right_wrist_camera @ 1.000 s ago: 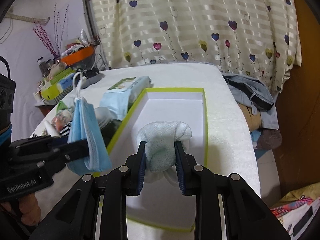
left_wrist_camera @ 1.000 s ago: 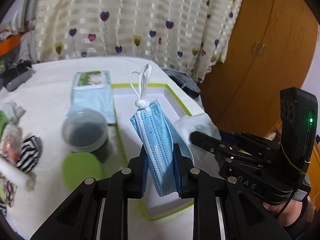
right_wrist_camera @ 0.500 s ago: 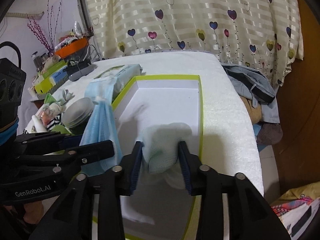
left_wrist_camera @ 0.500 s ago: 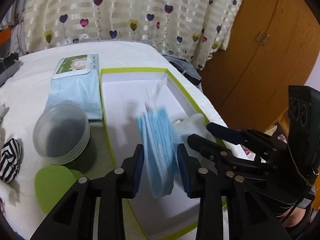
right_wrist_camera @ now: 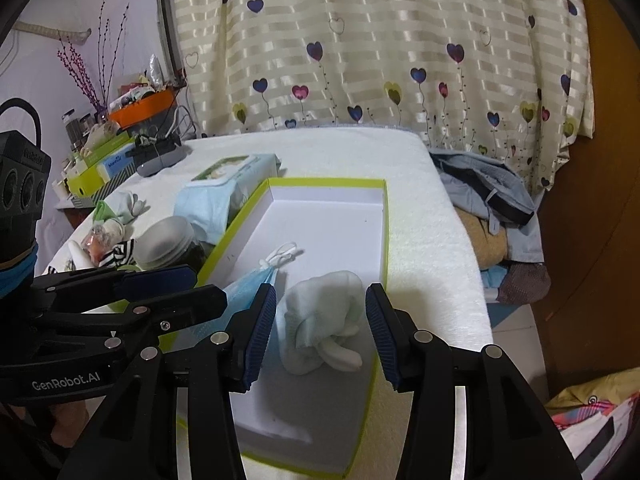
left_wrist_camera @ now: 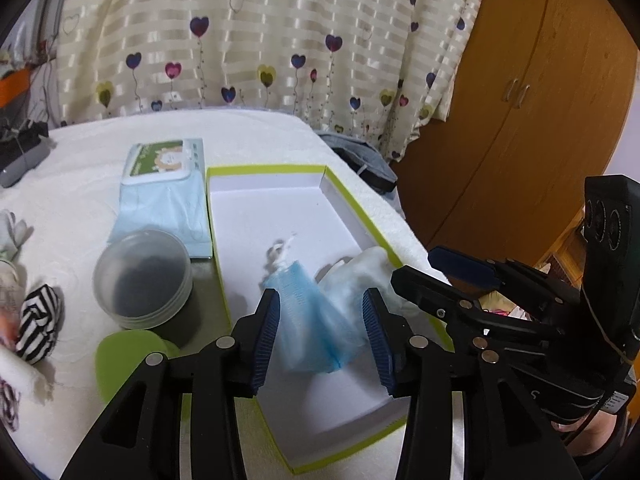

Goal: Organize soft objects
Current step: 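Open both grippers to release mask and glove in the box, withdraw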

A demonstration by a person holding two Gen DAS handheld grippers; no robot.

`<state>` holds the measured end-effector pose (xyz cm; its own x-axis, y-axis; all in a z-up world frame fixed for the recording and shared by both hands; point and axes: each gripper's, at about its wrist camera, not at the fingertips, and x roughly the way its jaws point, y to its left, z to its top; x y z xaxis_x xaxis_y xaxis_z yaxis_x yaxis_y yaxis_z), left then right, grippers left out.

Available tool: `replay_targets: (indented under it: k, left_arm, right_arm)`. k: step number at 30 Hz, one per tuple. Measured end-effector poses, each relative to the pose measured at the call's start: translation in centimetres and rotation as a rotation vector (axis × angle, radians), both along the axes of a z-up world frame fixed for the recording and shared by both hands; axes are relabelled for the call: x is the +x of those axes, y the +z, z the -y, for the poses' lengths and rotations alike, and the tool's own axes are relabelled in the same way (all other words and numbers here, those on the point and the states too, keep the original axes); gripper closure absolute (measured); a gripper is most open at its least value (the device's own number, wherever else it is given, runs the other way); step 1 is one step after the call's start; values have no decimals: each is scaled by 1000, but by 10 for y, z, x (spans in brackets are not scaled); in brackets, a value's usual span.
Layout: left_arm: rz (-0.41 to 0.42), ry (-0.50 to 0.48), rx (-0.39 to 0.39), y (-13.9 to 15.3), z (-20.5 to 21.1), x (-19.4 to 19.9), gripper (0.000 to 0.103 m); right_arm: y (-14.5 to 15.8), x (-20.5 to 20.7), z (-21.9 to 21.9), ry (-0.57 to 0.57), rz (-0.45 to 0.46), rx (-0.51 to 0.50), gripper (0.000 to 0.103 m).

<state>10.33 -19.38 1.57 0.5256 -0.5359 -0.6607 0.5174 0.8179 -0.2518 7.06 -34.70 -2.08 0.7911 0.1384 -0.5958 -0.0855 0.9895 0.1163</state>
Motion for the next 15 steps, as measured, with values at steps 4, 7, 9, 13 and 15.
replay_targets:
  k: [4,7,9,13,15]
  left_arm:
    - [48,3,-9,12,-5,-15,61]
    - [80,6,-8,18,-8,-25,61]
    - [94,15,-8,21,-11,-30,61]
    - [137,30,-20,30,-19,-43,61]
    - [153,35,-27,33,-24,-48,61]
  right_arm:
    - [9,-11,-4,-5,26,-2,55]
    - [15,-20,-9,-3,45,-6,55]
    - [18,-24,-11,-1,53,-9,55]
    - [22,-31,-17,5,62,-12,54]
    - [24,-35,-20,11,70,-13,54]
